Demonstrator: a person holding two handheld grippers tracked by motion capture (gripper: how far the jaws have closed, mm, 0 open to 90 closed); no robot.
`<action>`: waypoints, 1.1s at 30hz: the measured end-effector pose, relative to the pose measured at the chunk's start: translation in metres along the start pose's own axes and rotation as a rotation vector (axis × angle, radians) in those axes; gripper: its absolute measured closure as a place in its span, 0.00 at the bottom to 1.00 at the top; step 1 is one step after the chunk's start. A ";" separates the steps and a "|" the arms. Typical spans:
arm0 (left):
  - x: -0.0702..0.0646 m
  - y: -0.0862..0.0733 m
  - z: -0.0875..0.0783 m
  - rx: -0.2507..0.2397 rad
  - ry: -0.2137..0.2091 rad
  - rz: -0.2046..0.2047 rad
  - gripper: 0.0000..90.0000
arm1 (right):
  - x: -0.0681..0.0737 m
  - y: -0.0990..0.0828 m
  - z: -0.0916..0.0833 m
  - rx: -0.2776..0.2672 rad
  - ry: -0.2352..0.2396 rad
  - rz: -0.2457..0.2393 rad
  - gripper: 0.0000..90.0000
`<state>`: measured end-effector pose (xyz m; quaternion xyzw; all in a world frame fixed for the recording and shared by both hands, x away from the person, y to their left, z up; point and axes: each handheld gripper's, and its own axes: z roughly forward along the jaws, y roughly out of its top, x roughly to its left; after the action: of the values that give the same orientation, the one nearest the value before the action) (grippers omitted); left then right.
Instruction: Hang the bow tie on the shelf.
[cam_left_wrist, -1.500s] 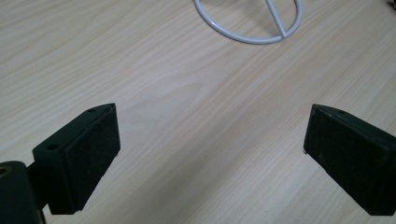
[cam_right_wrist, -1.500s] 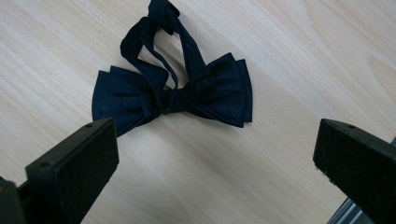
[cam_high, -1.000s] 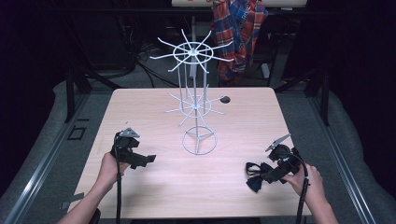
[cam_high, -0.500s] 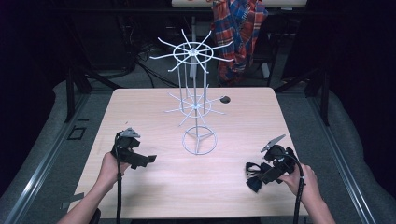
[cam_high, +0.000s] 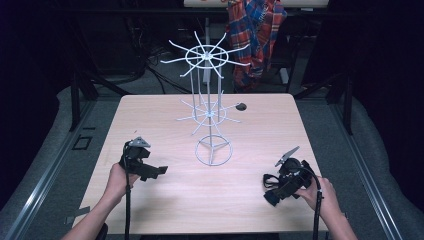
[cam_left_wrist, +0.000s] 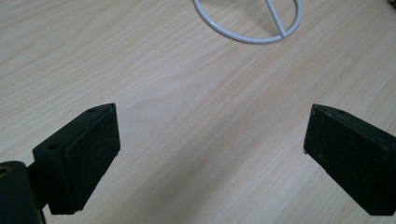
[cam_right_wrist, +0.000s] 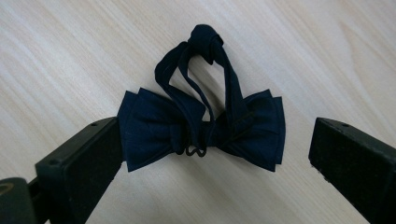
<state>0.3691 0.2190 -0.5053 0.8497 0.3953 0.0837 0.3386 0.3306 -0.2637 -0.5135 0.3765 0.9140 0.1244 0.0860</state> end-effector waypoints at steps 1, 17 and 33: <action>0.000 0.000 0.000 -0.001 0.000 -0.002 0.04 | 0.000 -0.001 0.002 -0.009 0.006 0.014 0.03; 0.000 0.000 0.000 -0.002 -0.003 -0.002 0.04 | 0.000 0.000 0.012 0.031 0.001 0.052 0.27; 0.000 0.001 0.001 0.002 -0.006 -0.001 0.04 | 0.005 0.004 0.021 0.080 -0.003 0.044 0.60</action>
<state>0.3694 0.2180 -0.5054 0.8502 0.3946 0.0805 0.3390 0.3350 -0.2545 -0.5332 0.3998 0.9096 0.0889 0.0696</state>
